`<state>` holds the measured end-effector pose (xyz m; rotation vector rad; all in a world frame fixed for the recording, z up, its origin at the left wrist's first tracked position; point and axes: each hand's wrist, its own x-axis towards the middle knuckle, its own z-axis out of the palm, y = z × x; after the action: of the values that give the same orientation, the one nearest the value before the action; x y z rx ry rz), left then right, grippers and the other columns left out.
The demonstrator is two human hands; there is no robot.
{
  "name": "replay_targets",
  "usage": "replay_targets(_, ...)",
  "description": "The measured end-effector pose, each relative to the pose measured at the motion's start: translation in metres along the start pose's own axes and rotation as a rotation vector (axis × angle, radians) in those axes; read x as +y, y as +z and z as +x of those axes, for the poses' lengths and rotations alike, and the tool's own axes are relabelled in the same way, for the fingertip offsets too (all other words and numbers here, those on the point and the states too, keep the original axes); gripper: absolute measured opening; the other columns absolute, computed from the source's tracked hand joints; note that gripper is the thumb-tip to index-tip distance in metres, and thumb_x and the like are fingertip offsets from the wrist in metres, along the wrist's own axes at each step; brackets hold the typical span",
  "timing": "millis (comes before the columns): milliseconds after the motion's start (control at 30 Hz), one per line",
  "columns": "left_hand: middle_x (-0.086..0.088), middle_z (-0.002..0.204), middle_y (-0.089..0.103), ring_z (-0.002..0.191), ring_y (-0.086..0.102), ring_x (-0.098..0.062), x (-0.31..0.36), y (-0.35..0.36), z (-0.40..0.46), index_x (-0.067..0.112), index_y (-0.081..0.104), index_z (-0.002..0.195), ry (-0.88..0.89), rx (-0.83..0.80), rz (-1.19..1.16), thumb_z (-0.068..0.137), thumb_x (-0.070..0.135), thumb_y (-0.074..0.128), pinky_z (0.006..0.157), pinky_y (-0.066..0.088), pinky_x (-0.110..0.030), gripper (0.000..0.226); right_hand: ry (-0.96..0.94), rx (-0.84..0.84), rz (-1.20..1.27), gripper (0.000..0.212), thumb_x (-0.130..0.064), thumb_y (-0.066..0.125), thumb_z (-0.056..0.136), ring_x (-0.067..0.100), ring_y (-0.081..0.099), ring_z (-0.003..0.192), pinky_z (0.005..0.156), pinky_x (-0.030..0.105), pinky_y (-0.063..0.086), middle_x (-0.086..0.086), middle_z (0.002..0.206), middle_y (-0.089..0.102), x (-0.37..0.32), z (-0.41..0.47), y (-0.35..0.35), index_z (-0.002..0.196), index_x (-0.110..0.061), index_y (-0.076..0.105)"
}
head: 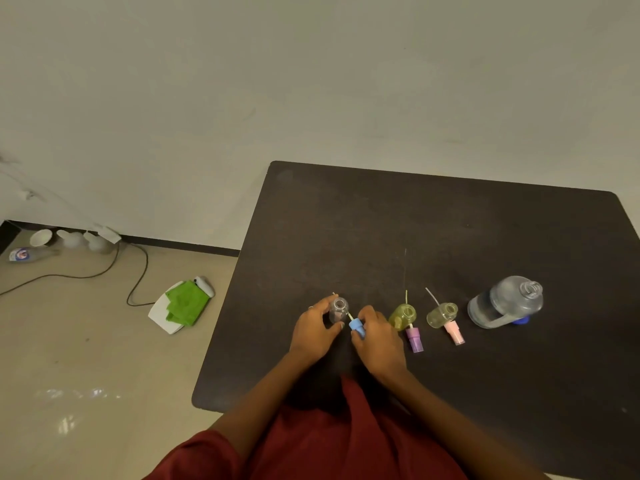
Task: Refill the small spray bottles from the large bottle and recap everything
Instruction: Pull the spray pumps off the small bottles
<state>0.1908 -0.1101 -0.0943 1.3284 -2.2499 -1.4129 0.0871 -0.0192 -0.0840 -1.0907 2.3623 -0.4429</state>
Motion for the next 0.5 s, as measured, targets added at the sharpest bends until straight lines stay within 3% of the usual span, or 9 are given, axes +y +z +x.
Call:
replay_targets(133,0.0,0.129,0.056,0.119,0.052,-0.012,0.0,0.0,0.001,0.02,0.045,0.135,-0.008,-0.027,0.003,0.08,0.01,0.069,0.097,0.041,-0.02,0.061,-0.011,-0.033,-0.052,0.023,-0.026,0.055,0.091,0.019,0.06,0.092,0.073,0.032,0.05,0.004,0.108,0.057,-0.002,0.001,0.001,0.109,-0.014,0.045)
replay_targets(300,-0.002,0.139,0.046,0.126,0.045,-0.013,0.0,-0.001,-0.002,0.02,0.034,0.141,-0.032,-0.065,0.0,0.079,0.012,0.071,0.105,0.037,-0.025,0.073,-0.036,-0.039,-0.054,0.027,-0.029,0.057,0.09,0.017,0.06,0.093,0.069,0.027,0.046,0.002,0.109,0.056,-0.002,-0.001,-0.001,0.11,-0.017,0.044)
replay_targets(500,-0.001,0.142,0.04,0.125,0.044,-0.014,0.004,-0.001,-0.015,0.021,0.024,0.145,-0.045,-0.053,-0.032,0.078,0.015,0.072,0.1,0.036,-0.023,0.083,-0.037,-0.035,-0.032,0.03,-0.033,0.057,0.089,0.019,0.06,0.093,0.071,0.032,0.048,0.003,0.11,0.056,0.001,-0.009,-0.003,0.11,-0.017,0.044)
